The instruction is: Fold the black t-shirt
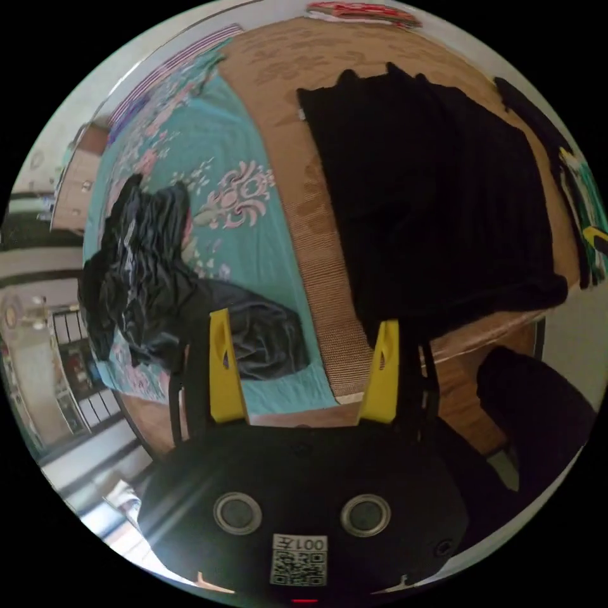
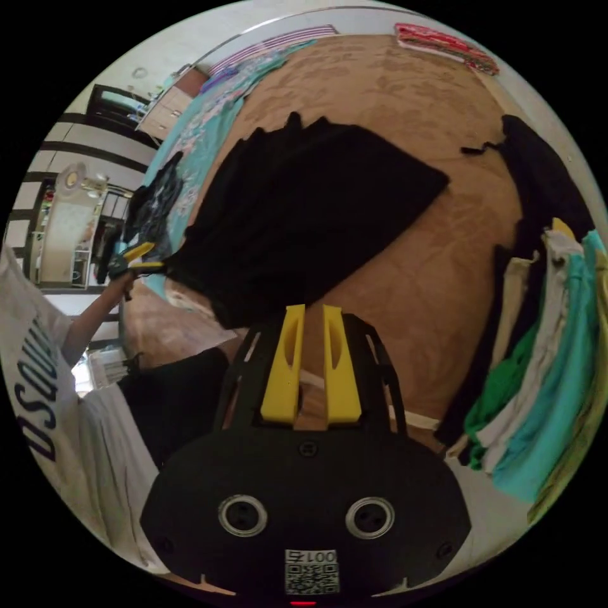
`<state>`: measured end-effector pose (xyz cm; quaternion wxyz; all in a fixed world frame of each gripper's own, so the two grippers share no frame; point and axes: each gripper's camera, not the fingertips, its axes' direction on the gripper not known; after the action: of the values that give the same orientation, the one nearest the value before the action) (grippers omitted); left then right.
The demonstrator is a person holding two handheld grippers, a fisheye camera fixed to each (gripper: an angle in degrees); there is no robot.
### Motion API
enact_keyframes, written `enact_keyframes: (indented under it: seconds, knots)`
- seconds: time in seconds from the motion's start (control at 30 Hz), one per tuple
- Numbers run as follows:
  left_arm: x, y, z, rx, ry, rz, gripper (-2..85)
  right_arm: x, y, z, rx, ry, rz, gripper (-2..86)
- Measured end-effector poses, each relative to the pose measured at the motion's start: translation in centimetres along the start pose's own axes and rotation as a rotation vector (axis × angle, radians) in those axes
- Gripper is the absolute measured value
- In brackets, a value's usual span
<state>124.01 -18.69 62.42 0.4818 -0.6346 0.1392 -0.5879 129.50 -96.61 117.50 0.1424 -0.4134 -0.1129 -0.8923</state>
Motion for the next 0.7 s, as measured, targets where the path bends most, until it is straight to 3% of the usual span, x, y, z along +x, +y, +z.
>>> enact_keyframes:
  seconds: [0.13,0.23,0.37,0.5,0.6,0.7]
  knots:
    - [-2.4,0.3,2.0,0.032,0.203,-0.052,16.9,3.0,-2.7,0.2,0.108,0.003,0.016,1.0]
    - [-4.8,1.6,3.1,0.067,0.43,-0.102,15.8,3.6,-3.8,1.1,0.136,0.013,-0.013,1.1]
    - [-8.2,3.3,2.7,0.111,0.517,-0.16,14.3,4.9,-5.5,1.8,0.184,0.193,-0.024,2.3]
    - [-6.7,1.2,0.7,0.171,0.513,0.167,15.1,7.8,-8.1,3.0,0.203,0.197,0.031,6.3]
    - [-2.3,-1.1,0.5,0.218,0.556,0.507,17.8,10.9,-10.6,4.4,0.229,0.035,0.117,11.4]
    - [1.9,-2.0,1.6,0.281,0.45,0.769,18.3,13.4,-12.5,5.7,0.255,-0.008,0.246,13.3]
